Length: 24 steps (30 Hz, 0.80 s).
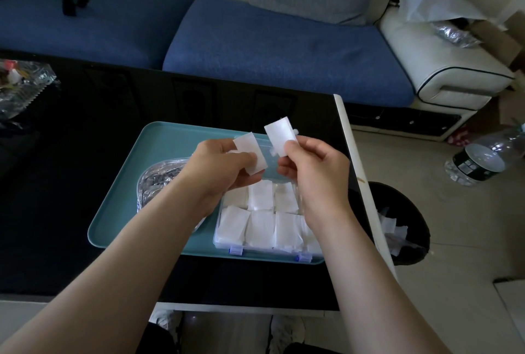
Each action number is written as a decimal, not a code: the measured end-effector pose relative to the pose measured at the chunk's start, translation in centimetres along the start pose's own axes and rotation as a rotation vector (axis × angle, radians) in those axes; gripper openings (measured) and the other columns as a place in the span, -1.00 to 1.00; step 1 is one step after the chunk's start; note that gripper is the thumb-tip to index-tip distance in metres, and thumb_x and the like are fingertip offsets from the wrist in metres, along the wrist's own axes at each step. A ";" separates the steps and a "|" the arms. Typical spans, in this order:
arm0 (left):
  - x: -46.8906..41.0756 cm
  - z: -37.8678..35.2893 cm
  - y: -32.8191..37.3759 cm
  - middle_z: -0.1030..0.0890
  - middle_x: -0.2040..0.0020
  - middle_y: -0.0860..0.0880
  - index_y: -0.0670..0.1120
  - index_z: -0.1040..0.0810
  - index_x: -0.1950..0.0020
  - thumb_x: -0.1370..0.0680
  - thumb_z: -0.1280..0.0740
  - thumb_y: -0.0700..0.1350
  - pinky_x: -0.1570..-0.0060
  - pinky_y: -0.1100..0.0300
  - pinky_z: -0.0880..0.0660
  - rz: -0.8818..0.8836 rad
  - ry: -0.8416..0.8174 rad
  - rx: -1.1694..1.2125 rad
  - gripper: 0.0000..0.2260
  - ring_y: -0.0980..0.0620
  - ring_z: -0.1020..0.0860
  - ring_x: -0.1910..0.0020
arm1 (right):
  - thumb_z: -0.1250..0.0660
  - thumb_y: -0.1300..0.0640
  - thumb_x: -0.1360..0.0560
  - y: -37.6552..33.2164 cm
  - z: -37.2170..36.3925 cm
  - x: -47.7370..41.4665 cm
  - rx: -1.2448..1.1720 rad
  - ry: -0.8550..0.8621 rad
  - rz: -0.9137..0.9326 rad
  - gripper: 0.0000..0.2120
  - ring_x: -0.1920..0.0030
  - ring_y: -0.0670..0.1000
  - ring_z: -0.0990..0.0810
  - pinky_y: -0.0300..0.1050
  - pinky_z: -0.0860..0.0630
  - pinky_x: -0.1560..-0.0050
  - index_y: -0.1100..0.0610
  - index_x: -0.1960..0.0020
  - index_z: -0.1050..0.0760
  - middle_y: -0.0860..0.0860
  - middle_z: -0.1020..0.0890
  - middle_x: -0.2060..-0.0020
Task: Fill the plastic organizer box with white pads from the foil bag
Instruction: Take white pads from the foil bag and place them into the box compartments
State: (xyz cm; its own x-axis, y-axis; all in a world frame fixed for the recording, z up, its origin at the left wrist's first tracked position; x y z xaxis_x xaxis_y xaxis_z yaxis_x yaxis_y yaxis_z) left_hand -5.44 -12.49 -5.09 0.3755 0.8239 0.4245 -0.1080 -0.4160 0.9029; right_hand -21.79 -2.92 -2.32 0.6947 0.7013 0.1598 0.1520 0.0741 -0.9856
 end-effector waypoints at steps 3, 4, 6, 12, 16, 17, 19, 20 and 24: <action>0.1 -0.5 0.1 -0.73 -0.11 -0.22 -0.24 -0.64 -0.22 -0.55 -0.43 -0.37 -0.04 0.03 -0.71 -0.024 -0.054 -0.018 -0.75 -0.12 -0.76 0.00 | -0.47 0.26 -0.56 0.5 -1.1 0.1 0.037 -0.094 -0.055 -0.85 0.22 0.01 -0.77 -0.17 -0.68 0.19 0.13 -0.11 -0.69 0.07 -0.77 0.21; 0.1 -0.8 0.1 -0.74 -0.09 -0.20 -0.23 -0.64 -0.24 -0.57 -0.43 -0.35 -0.06 0.02 -0.70 -0.029 -0.071 -0.028 -0.75 -0.11 -0.76 -0.01 | -0.47 0.25 -0.55 0.7 -1.3 0.1 0.068 -0.105 -0.070 -0.85 0.21 0.00 -0.77 -0.16 -0.69 0.19 0.11 -0.11 -0.69 0.05 -0.77 0.21; 0.2 -1.0 0.1 -0.75 -0.06 -0.18 -0.20 -0.64 -0.24 -0.60 -0.42 -0.31 -0.08 -0.01 -0.70 -0.018 -0.088 -0.055 -0.78 -0.09 -0.76 -0.01 | -0.48 0.22 -0.55 1.4 -1.5 0.1 0.129 -0.119 -0.106 -0.87 0.21 -0.02 -0.77 -0.16 -0.70 0.17 0.07 -0.08 -0.69 0.00 -0.78 0.20; 0.2 -1.6 -0.5 -0.75 -0.06 -0.23 -0.28 -0.67 -0.17 -0.57 -0.33 -0.44 -0.18 -0.03 -0.67 0.016 -0.170 -0.077 -0.76 -0.16 -0.74 -0.08 | -0.47 0.20 -0.55 2.3 -2.0 0.1 0.151 -0.189 -0.169 -0.91 0.15 0.01 -0.79 -0.12 -0.67 0.13 0.08 -0.04 -0.69 0.01 -0.79 0.19; 0.3 -2.0 -0.4 -0.73 -0.10 -0.25 -0.31 -0.67 -0.18 -0.56 -0.33 -0.44 -0.21 -0.02 -0.65 0.003 -0.229 -0.105 -0.76 -0.17 -0.73 -0.11 | -0.51 0.19 -0.52 2.4 -2.1 0.2 0.193 -0.212 -0.151 -0.90 0.16 -0.04 -0.78 -0.17 -0.63 0.16 0.10 -0.03 -0.71 -0.01 -0.78 0.18; 0.3 -2.0 -0.4 -0.73 -0.11 -0.26 -0.32 -0.66 -0.18 -0.56 -0.31 -0.44 -0.22 -0.03 -0.65 0.009 -0.236 -0.108 -0.76 -0.18 -0.73 -0.12 | -0.52 0.19 -0.52 2.4 -2.1 0.1 0.200 -0.212 -0.146 -0.90 0.17 -0.05 -0.78 -0.17 -0.64 0.15 0.10 -0.03 -0.71 -0.01 -0.78 0.18; 0.3 -2.2 -0.2 -0.70 -0.16 -0.29 -0.36 -0.63 -0.19 -0.58 -0.24 -0.42 -0.22 -0.05 -0.65 0.014 -0.247 -0.090 -0.75 -0.20 -0.72 -0.14 | -0.53 0.19 -0.52 2.4 -2.0 0.1 0.200 -0.205 -0.141 -0.91 0.19 -0.06 -0.76 -0.16 -0.65 0.13 0.10 -0.02 -0.72 -0.01 -0.78 0.20; 0.3 -2.2 -0.1 -0.69 -0.18 -0.30 -0.38 -0.61 -0.19 -0.59 -0.21 -0.42 -0.22 -0.07 -0.65 0.014 -0.246 -0.071 -0.75 -0.22 -0.71 -0.15 | -0.53 0.19 -0.51 2.4 -1.9 0.0 0.208 -0.198 -0.137 -0.92 0.21 -0.07 -0.75 -0.16 -0.65 0.13 0.09 -0.01 -0.72 -0.01 -0.78 0.21; 0.6 -2.3 0.1 -0.68 -0.19 -0.31 -0.37 -0.59 -0.18 -0.60 -0.22 -0.39 -0.24 -0.10 -0.64 0.015 -0.252 -0.042 -0.78 -0.23 -0.70 -0.18 | -0.59 0.13 -0.47 2.1 -1.7 -0.1 0.257 -0.184 -0.092 -0.83 0.18 -0.11 -0.73 -0.20 -0.61 0.15 0.00 -0.04 -0.70 -0.07 -0.77 0.19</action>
State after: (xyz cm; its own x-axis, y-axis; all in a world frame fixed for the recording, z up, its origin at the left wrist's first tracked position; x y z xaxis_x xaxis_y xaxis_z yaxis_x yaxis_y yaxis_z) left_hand -7.34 -11.12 -4.59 0.5903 0.6939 0.4123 -0.1517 -0.4064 0.9010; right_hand -20.35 -3.99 -4.33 0.5438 0.7980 0.2598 0.0096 0.3036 -0.9528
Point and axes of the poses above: each hand's wrist, its own x-axis away from the middle knuckle, its own z-axis out of the back of the hand, y = z × x, the point moved 9 cm from there along -x, towards the middle knuckle
